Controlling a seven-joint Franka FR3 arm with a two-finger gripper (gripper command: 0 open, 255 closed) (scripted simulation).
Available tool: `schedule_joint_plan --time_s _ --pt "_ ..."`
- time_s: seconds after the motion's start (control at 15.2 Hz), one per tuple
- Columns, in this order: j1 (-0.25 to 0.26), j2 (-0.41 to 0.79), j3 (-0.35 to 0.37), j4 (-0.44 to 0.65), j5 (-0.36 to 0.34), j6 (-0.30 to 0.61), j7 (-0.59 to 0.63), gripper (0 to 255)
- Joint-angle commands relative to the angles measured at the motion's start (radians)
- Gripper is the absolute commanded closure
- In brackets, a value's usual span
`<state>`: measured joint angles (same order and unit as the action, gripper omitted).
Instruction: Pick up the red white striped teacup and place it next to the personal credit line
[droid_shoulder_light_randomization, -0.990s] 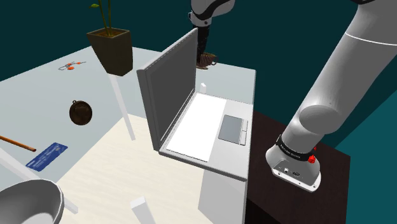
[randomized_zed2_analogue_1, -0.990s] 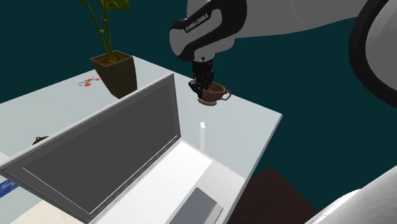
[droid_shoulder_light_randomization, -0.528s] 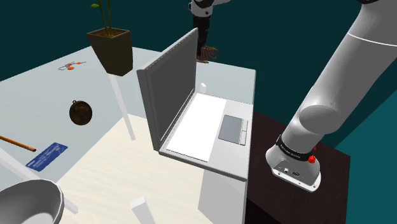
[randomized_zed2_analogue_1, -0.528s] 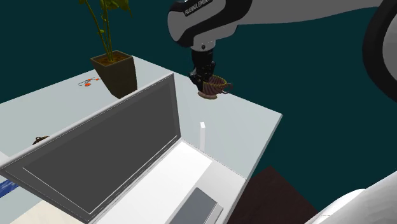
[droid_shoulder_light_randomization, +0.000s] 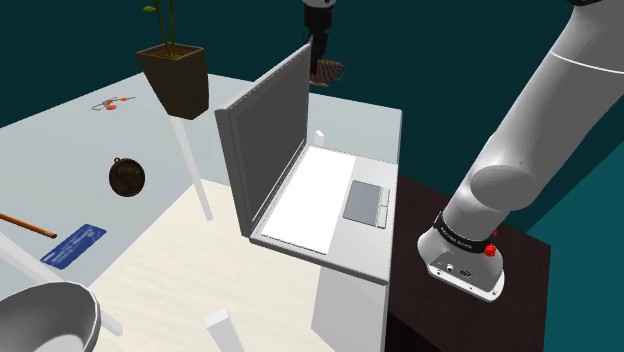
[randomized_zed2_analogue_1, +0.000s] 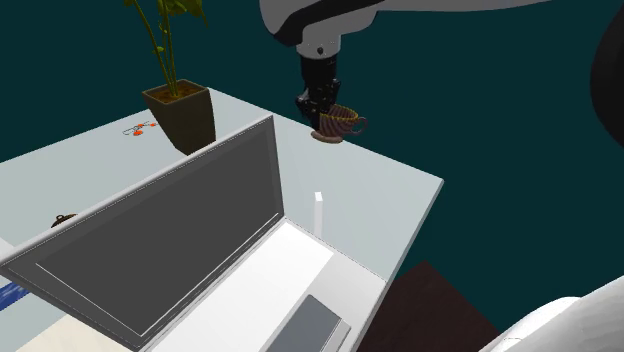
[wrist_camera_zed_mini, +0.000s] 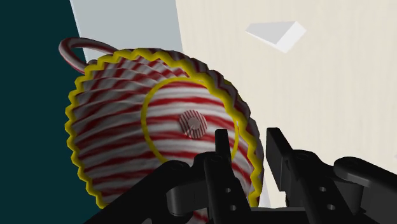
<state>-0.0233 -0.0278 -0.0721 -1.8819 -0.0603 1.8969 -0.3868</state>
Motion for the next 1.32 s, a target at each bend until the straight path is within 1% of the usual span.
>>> schedule_joint_plan --time_s 0.0,0.4,0.79,1.25 --pt "0.0 0.001 0.0 0.028 0.001 -0.027 -0.002 255" --pt "0.0 0.0 0.001 0.099 0.002 -0.099 -0.005 255" --pt "0.066 -0.059 0.074 0.033 -0.002 -0.1 0.135 255" --pt "0.142 -0.084 0.167 0.009 0.004 -0.111 0.301 255"
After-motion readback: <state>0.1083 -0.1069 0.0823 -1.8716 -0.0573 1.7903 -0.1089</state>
